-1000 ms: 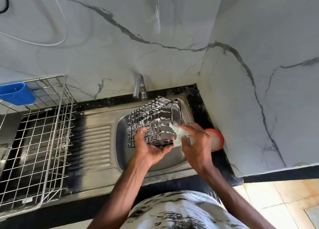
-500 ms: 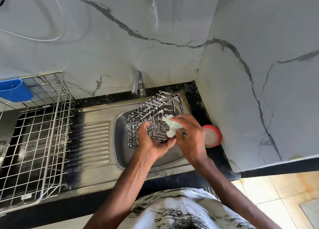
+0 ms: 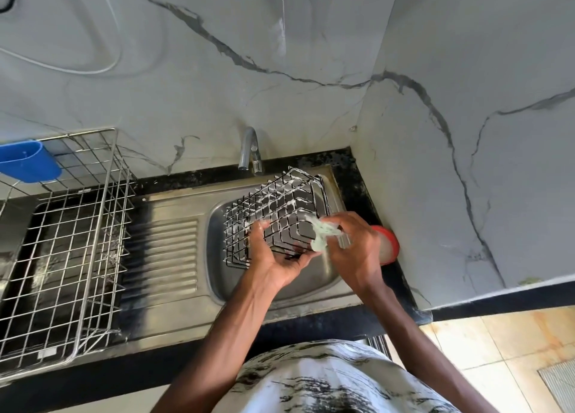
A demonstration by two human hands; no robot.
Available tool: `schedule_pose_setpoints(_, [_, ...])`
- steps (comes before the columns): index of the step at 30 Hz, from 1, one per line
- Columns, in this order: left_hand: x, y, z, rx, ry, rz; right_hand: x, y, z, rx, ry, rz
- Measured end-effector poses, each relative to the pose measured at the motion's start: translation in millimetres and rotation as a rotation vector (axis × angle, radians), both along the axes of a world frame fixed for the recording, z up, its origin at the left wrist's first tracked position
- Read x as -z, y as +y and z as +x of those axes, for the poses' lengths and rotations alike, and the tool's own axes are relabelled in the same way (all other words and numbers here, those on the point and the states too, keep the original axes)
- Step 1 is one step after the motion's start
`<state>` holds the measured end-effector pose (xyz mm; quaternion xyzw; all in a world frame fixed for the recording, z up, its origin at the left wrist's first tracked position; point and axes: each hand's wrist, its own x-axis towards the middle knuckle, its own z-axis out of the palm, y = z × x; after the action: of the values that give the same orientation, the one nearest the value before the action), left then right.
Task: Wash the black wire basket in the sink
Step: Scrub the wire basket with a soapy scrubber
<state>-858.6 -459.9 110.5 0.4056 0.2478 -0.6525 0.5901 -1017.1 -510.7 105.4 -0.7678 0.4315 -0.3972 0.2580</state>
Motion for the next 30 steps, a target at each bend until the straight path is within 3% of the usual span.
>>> schedule_pose_setpoints(3, [4.4,3.1,7.8,0.028,-0.081,0.044,7.0,-4.8,-11.6,-0.016,0.011,0.236])
schedule_pose_setpoints(9, [4.8,9.1,26.7,0.2,-0.37,0.092,-5.2,-9.6,-13.1,-0.139,-0.03,0.362])
schedule_pose_setpoints(15, [10.6,25.4,34.9,0.404,-0.842,0.223,-23.8,-42.6,-0.3,-0.157,-0.291,0.452])
schedule_pose_setpoints(18, [12.4,31.0,39.5,0.466,-1.088,0.233,-26.9,-61.8,14.3,-0.164,-0.28,0.499])
schedule_pose_setpoints(23, [0.1,31.2,34.2,0.628,-1.375,0.242,-25.5,-73.1,32.0,-0.228,-0.301,0.784])
schedule_pose_setpoints(30, [3.8,32.1,38.4,0.602,-1.699,0.196,-21.2,-77.3,16.9,-0.2,-0.502,0.892])
